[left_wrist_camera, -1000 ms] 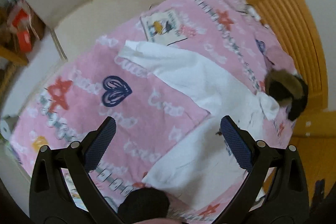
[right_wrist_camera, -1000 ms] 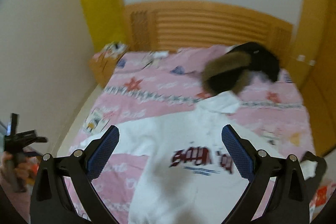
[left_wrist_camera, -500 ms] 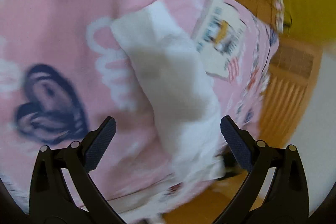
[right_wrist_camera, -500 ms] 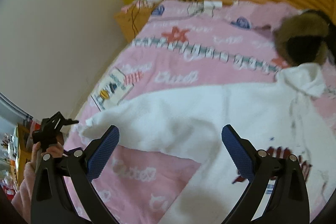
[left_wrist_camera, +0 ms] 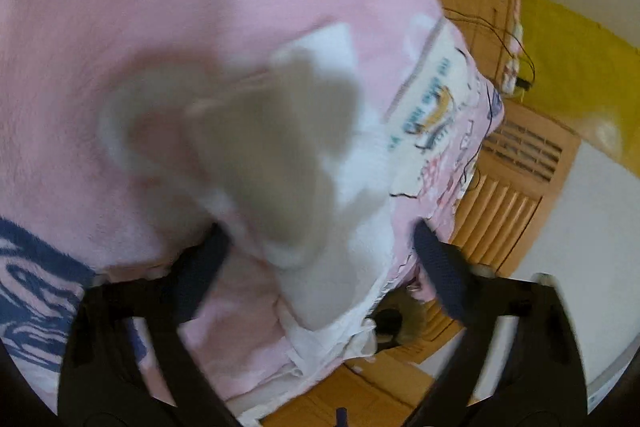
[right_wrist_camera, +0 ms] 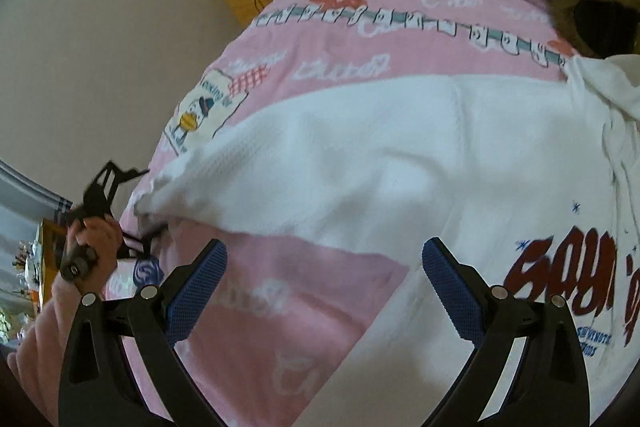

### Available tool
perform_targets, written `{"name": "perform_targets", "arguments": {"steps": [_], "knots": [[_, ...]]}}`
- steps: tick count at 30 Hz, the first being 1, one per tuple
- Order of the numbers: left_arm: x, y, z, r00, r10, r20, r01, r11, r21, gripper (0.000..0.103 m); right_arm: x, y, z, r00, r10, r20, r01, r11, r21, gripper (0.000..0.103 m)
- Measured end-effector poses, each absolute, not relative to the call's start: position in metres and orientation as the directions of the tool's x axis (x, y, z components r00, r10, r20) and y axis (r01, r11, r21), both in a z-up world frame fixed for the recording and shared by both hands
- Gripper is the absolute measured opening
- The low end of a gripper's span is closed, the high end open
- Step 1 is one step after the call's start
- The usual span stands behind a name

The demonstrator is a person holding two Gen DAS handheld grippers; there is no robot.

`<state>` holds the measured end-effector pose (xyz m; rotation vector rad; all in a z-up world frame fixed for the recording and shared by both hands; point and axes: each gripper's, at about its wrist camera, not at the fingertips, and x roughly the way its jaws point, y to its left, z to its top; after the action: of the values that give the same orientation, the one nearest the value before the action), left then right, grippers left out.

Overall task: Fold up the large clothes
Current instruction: 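Grasp the white hoodie's sleeve cuff with the left tool and lift it, then carry the held sleeve across the hoodie body with the left tool and release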

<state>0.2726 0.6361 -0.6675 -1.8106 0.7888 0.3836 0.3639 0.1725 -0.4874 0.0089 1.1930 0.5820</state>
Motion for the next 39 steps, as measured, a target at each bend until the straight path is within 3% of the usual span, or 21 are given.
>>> {"name": "perform_targets", "arguments": {"steps": [4,7,9,13,19,23,27,28,29,30,32,36,39], "knots": [[0.292,0.642,-0.668,0.667,-0.351,-0.658,-0.729,-0.124,-0.673,0.055,0.354,0.180,-0.488,0.228,0.445,-0.866,-0.460,0.833,0.307,0.095],[0.299,0.643,-0.666,0.605,-0.354,-0.713,-0.777,-0.068,-0.626,0.028,0.349,0.192,-0.489,0.266,0.421,-0.867,-0.525,0.818,0.237,0.095],[0.300,0.643,-0.662,0.583,-0.351,-0.732,-0.785,-0.012,-0.619,0.019,0.352,0.197,-0.491,0.294,0.394,-0.870,-0.540,0.820,0.189,0.095],[0.307,0.639,-0.644,0.532,-0.321,-0.784,-0.794,0.132,-0.593,0.015,0.367,0.197,-0.503,0.349,0.332,-0.876,-0.515,0.849,0.117,0.095],[0.317,0.627,-0.614,0.438,-0.206,-0.875,-0.801,0.352,-0.484,0.009,0.371,0.177,-0.503,0.350,0.324,-0.879,-0.441,0.885,0.151,0.095],[0.326,0.608,-0.566,0.404,-0.036,-0.914,-0.776,0.516,-0.364,0.009,0.363,0.172,-0.496,0.374,0.304,-0.876,-0.446,0.887,0.117,0.095],[0.341,0.577,-0.507,0.448,0.092,-0.889,-0.727,0.617,-0.302,0.009,0.370,0.162,-0.491,0.478,0.213,-0.852,-0.404,0.915,0.001,0.094],[0.343,0.571,-0.496,0.465,0.103,-0.879,-0.713,0.633,-0.303,0.009,0.377,0.155,-0.497,0.499,0.152,-0.853,-0.372,0.927,-0.053,0.091],[0.347,0.562,-0.479,0.489,0.119,-0.864,-0.691,0.657,-0.301,0.009,0.383,0.148,-0.504,0.498,0.114,-0.860,-0.348,0.934,-0.078,0.075],[0.352,0.550,-0.461,0.517,0.132,-0.846,-0.666,0.682,-0.301,0.009,0.389,0.140,-0.511,0.483,0.098,-0.870,-0.332,0.940,-0.079,0.052],[0.359,0.527,-0.429,0.571,0.141,-0.809,-0.609,0.733,-0.303,0.009,0.402,0.117,-0.528,0.428,0.083,-0.900,-0.287,0.957,-0.048,0.039],[0.372,0.460,-0.367,0.682,0.111,-0.723,-0.455,0.838,-0.301,0.009,0.410,0.067,-0.550,0.387,0.070,-0.919,-0.181,0.983,-0.001,0.030],[0.381,0.401,-0.333,0.746,0.059,-0.664,-0.346,0.886,-0.310,0.009,0.403,0.023,-0.552,0.396,0.079,-0.915,-0.122,0.992,0.033,0.029]]}}
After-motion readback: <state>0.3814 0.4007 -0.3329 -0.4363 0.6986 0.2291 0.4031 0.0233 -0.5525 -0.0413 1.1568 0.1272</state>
